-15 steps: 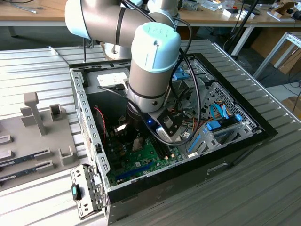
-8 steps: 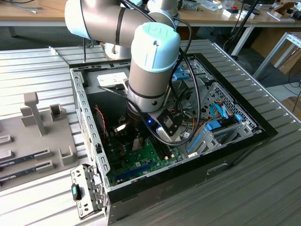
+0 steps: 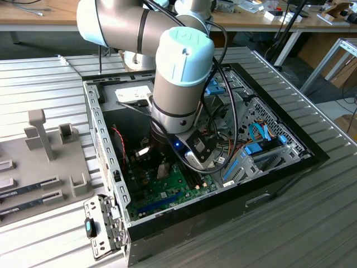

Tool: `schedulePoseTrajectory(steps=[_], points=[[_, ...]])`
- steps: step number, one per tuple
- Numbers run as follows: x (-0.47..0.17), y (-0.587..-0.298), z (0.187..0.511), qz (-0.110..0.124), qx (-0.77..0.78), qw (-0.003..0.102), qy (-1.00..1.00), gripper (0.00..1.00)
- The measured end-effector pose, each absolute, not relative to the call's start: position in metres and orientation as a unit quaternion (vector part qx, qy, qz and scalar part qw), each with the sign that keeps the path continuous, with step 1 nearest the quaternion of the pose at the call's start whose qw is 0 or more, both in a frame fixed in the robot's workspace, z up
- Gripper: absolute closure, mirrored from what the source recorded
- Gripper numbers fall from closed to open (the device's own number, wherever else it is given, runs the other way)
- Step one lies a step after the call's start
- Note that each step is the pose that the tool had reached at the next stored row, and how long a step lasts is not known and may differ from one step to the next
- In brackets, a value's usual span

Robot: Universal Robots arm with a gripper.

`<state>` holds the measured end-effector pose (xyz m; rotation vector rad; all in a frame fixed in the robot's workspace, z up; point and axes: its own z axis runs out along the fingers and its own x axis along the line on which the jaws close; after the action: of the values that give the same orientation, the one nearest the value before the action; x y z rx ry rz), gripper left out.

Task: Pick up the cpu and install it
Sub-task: 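Place the cpu into insertion slot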

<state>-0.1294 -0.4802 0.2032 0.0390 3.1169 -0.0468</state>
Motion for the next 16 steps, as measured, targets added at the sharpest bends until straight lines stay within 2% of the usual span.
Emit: schedulePoseTrajectory(steps=[12,13,14,16], points=[[-0.1294,-0.4802,0.2013,-0.013,0.013,0.012,1.0,0.6],[-0.1293,-0.4801,0.2011,-0.013,0.013,0.012,1.0,0.55],[-0.1293,-0.4801,0.2011,-0.013,0.013,0.012,1.0,0.55],[-0.1293,-0.4802,0.2013,-0.013,0.013,0.012,1.0,0.42]])
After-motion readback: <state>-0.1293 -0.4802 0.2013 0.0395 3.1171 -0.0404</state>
